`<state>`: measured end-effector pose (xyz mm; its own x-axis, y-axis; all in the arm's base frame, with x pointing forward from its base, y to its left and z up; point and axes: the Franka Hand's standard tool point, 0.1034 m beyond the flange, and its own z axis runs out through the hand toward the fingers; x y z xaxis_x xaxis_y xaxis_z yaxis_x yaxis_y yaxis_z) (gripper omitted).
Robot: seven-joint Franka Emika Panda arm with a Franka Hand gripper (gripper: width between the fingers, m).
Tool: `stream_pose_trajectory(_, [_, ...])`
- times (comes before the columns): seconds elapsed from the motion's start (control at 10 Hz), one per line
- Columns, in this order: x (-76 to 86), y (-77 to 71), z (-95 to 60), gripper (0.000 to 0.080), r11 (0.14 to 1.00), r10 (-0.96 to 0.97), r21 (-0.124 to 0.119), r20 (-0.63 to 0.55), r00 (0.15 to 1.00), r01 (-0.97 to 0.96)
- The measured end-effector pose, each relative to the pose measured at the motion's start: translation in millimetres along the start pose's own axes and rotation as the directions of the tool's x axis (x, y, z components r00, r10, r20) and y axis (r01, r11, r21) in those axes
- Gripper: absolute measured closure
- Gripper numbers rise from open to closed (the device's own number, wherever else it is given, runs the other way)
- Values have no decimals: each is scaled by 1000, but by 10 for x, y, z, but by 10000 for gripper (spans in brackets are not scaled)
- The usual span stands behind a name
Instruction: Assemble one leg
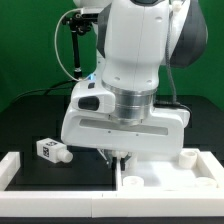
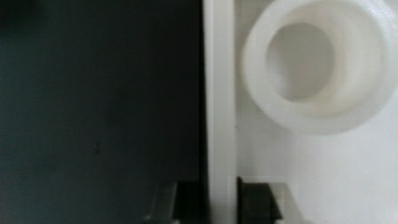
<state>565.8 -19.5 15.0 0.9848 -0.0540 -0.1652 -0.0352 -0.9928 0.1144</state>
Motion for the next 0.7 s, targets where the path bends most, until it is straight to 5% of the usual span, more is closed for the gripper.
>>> stream_pose_trajectory(0.4, [-1, 4, 1, 735, 1000, 0, 1, 1, 1000, 0])
stream_pose_trajectory(0.7, [-64, -33, -115, 270, 1000, -4, 5, 17, 1000, 4])
